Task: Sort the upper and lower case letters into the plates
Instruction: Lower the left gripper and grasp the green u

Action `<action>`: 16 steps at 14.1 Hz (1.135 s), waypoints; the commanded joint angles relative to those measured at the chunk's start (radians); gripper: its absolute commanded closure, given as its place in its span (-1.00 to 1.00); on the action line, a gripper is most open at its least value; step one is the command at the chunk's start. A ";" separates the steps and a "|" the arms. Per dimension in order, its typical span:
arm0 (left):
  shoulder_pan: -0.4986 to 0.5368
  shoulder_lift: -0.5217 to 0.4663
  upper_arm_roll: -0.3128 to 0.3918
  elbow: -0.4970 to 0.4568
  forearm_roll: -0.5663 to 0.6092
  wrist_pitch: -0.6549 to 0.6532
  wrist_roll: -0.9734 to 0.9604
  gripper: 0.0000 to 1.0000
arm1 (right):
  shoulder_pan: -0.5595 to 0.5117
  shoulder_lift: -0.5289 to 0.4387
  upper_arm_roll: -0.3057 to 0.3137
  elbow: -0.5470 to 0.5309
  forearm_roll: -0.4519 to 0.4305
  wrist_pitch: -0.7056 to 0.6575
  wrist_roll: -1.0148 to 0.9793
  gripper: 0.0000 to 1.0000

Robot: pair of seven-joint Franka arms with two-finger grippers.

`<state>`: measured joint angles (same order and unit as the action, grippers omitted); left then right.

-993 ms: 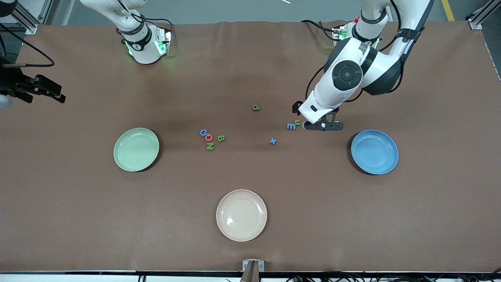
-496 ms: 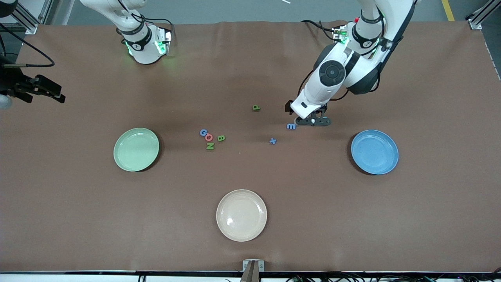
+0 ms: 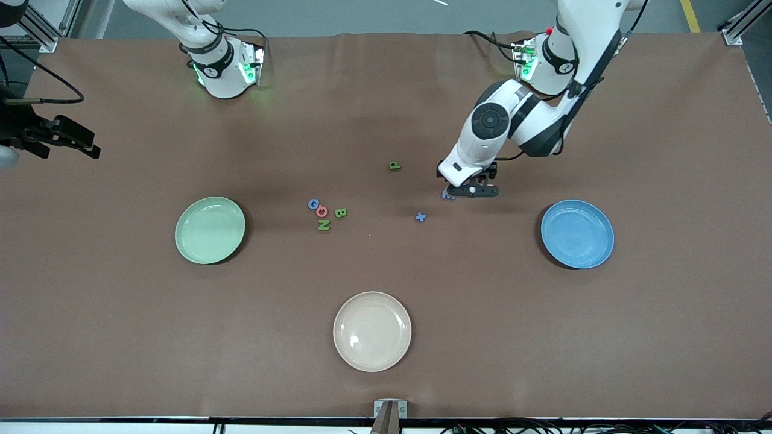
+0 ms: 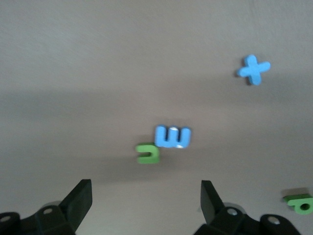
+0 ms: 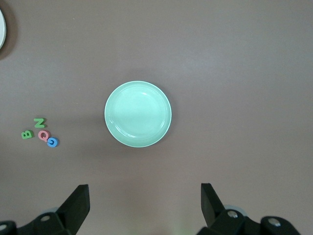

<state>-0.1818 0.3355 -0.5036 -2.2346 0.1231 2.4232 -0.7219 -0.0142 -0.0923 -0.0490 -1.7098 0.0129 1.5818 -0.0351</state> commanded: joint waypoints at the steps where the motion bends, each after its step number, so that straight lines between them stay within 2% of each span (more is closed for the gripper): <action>1: 0.001 0.040 0.000 -0.002 0.059 0.037 -0.034 -0.96 | 0.002 -0.020 0.003 -0.021 -0.019 0.007 -0.008 -1.00; 9: 0.037 0.092 0.011 -0.002 0.185 0.040 -0.043 -0.93 | 0.000 -0.020 0.005 -0.021 -0.019 0.009 -0.011 -1.00; 16: 0.039 0.149 0.011 0.007 0.205 0.085 -0.050 -0.93 | 0.000 -0.018 0.003 -0.013 -0.013 0.003 -0.008 -1.00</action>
<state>-0.1393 0.4702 -0.4897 -2.2343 0.3026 2.4905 -0.7480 -0.0141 -0.0923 -0.0483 -1.7101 0.0124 1.5818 -0.0406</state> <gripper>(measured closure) 0.031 0.000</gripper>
